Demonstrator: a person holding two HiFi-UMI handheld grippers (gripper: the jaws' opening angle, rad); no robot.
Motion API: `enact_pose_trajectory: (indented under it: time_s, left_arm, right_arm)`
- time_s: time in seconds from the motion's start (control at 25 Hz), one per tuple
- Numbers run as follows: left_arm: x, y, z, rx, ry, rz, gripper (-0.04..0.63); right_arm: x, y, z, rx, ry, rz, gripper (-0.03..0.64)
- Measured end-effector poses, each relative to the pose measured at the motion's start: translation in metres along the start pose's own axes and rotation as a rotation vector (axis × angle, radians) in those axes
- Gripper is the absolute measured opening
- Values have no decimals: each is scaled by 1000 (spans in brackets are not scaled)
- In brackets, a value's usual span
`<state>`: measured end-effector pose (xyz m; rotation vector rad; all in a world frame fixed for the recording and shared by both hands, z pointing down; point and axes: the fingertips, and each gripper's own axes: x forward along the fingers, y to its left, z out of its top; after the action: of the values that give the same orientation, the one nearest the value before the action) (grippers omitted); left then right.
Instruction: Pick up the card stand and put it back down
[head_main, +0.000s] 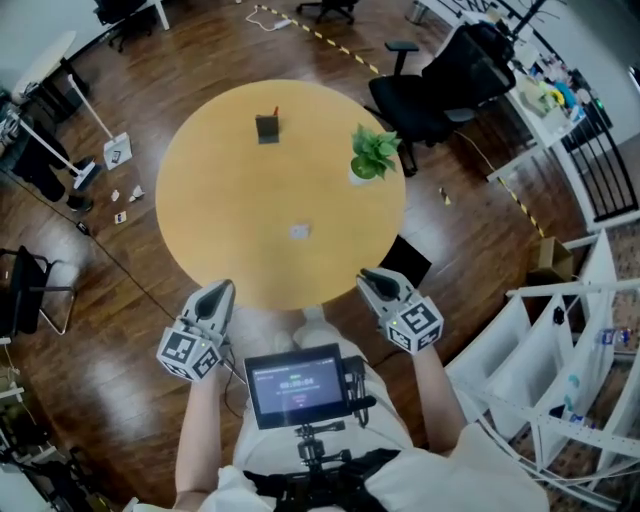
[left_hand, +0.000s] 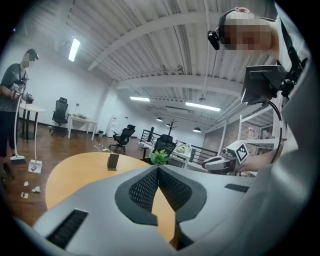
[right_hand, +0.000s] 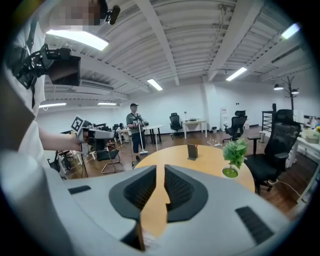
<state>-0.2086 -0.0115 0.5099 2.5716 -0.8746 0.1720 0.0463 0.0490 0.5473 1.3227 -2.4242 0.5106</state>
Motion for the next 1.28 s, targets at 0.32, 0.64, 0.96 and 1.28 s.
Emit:
enact_pose_trajectory:
  time_s: [0.32, 0.64, 0.96, 1.28]
  left_arm:
    - [57, -29, 27, -12, -13, -59, 0]
    - [103, -18, 12, -52, 33, -46, 0]
    - [117, -18, -3, -92, 53, 11, 36]
    - [111, 3, -9, -104, 47, 116, 43]
  right_arm:
    - [36, -55, -4, -48, 62, 59, 54]
    - [89, -83, -19, -73, 125, 158, 79]
    - [142, -105, -55, -82, 194, 246, 89]
    - [189, -120, -93, -97, 281, 300, 97]
